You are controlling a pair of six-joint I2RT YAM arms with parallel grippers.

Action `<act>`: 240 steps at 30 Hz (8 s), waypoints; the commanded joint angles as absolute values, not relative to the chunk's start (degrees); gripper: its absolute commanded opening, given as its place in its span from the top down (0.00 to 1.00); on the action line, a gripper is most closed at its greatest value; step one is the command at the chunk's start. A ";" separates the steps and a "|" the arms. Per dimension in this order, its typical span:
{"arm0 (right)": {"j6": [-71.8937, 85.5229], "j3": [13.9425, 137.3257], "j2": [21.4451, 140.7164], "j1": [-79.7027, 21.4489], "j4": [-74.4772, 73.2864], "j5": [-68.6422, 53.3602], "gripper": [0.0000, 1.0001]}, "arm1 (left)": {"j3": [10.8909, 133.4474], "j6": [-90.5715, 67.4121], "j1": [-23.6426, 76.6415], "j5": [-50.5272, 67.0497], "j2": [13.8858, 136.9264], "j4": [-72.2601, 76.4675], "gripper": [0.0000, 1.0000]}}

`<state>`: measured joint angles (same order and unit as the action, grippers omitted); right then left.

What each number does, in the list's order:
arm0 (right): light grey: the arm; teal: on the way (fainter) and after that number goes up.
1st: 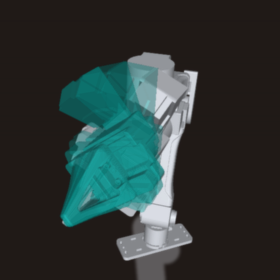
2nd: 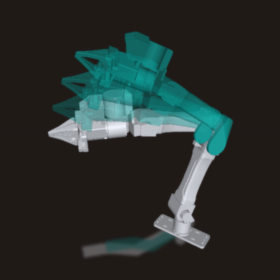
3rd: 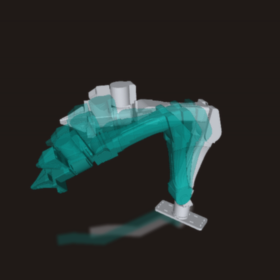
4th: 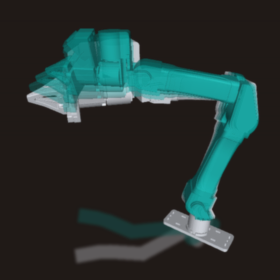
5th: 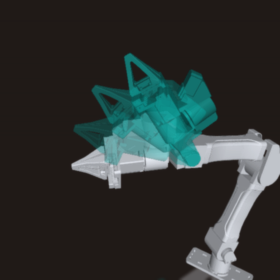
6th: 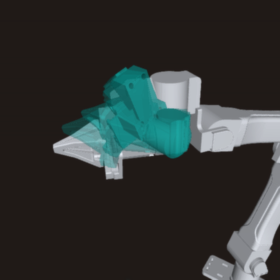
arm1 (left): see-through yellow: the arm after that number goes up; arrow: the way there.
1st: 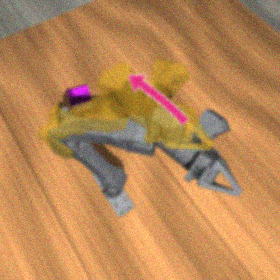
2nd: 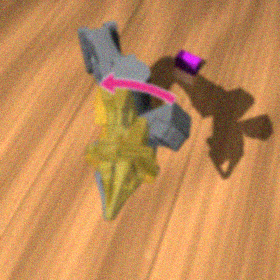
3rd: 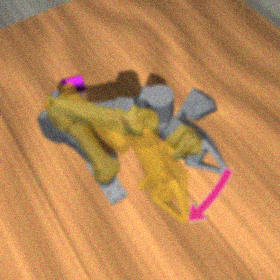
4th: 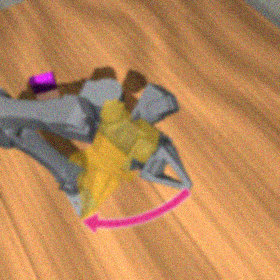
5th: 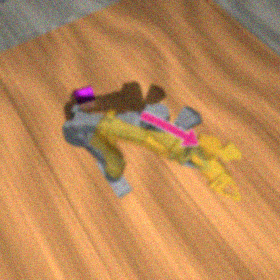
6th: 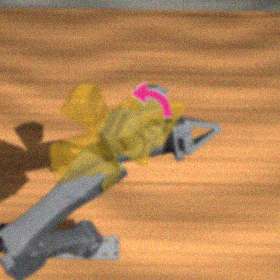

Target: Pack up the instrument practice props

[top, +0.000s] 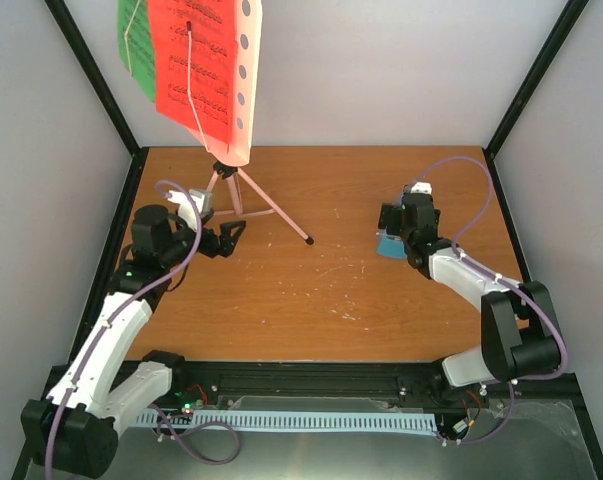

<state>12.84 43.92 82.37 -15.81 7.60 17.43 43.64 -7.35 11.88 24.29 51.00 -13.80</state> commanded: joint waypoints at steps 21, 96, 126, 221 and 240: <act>23.56 38.16 39.54 -9.76 -4.85 -11.68 0.00 | 58.12 3.95 -6.88 32.84 72.45 -12.86 0.01; 27.67 33.16 24.53 -9.79 -15.04 -21.93 0.00 | 51.09 -22.32 13.93 29.58 76.91 -1.07 1.00; 31.67 32.84 23.49 -9.75 -20.91 -18.93 0.00 | 71.69 -29.48 25.40 22.15 101.15 12.09 0.58; 37.23 27.21 17.97 -9.81 -22.31 -26.85 0.07 | 78.90 -39.17 38.66 39.10 119.29 25.56 0.98; 36.82 35.48 26.69 -9.84 -19.56 -30.50 0.08 | 57.69 -27.28 29.52 37.71 92.63 25.08 0.06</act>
